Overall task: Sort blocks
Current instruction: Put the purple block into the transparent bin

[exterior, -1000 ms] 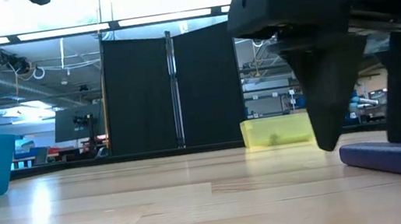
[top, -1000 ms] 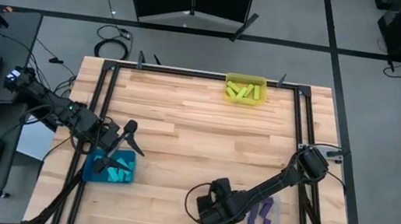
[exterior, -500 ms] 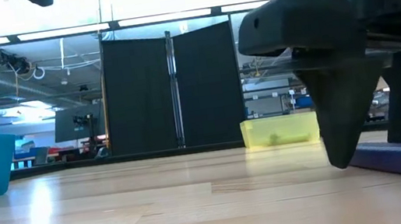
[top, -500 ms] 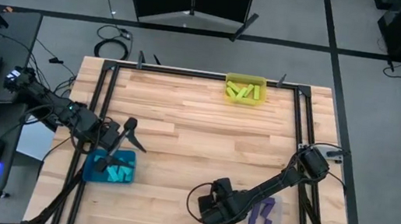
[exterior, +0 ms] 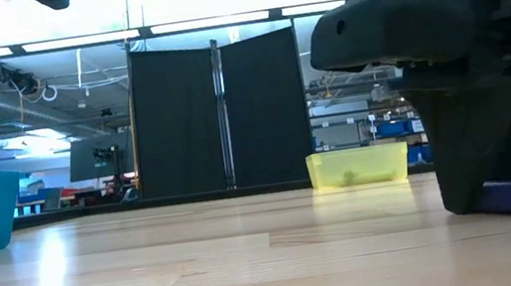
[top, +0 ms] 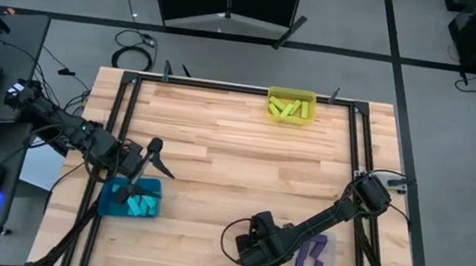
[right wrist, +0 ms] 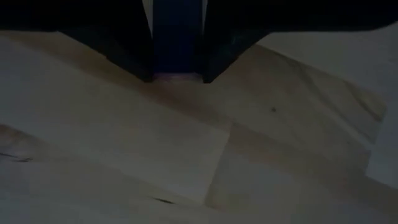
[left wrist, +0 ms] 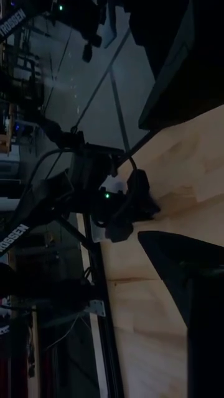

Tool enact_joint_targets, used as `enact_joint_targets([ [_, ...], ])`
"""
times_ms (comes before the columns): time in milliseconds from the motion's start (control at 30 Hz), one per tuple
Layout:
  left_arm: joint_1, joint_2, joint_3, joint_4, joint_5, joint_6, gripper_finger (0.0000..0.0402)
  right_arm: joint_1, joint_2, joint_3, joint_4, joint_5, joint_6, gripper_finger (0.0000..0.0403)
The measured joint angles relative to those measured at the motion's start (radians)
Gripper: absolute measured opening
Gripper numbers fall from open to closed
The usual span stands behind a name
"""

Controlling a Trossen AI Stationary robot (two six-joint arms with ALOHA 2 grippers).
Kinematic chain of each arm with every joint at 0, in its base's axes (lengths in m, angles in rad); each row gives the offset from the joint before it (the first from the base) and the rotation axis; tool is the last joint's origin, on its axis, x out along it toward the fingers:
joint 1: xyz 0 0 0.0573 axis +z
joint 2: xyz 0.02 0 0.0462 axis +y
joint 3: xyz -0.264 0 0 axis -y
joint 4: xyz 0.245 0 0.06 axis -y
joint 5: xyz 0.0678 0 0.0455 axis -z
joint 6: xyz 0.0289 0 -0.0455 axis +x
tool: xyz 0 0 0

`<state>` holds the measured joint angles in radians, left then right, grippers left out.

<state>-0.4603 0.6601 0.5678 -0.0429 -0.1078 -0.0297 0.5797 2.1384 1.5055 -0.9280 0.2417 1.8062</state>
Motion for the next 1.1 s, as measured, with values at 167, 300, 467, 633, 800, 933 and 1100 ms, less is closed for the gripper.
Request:
enact_joint_targets([
  [167, 0.0, 0.0, 0.0, 0.0, -0.029, 0.0, 0.0286, -0.002, 0.001, 0.0, 0.016, 0.026, -0.049, 0.0118],
  [300, 0.0, 0.0, 0.0, 0.011, -0.032, 0.0, 0.0286, -0.004, -0.012, -0.002, 0.037, 0.074, -0.093, 0.0118],
  [467, 0.0, 0.0, 0.0, 0.031, -0.032, 0.0, 0.0286, -0.014, -0.072, 0.003, 0.042, 0.186, -0.172, 0.0118],
  [633, 0.0, 0.001, 0.0, 0.031, -0.036, 0.0, 0.0286, -0.015, -0.135, 0.069, -0.016, 0.216, -0.379, 0.0118],
  [800, 0.0, 0.001, 0.0, 0.023, -0.039, 0.0, 0.0286, 0.064, -0.23, 0.106, -0.119, 0.179, -0.503, 0.0118],
  [933, 0.0, 0.001, 0.0, 0.023, -0.04, 0.002, 0.0286, 0.162, -0.273, 0.106, -0.31, 0.075, -0.369, 0.0118],
  [1100, 0.0, 0.001, 0.0, 0.023, -0.042, 0.019, 0.0286, 0.282, -0.276, 0.104, -0.512, -0.023, -0.123, 0.0118],
])
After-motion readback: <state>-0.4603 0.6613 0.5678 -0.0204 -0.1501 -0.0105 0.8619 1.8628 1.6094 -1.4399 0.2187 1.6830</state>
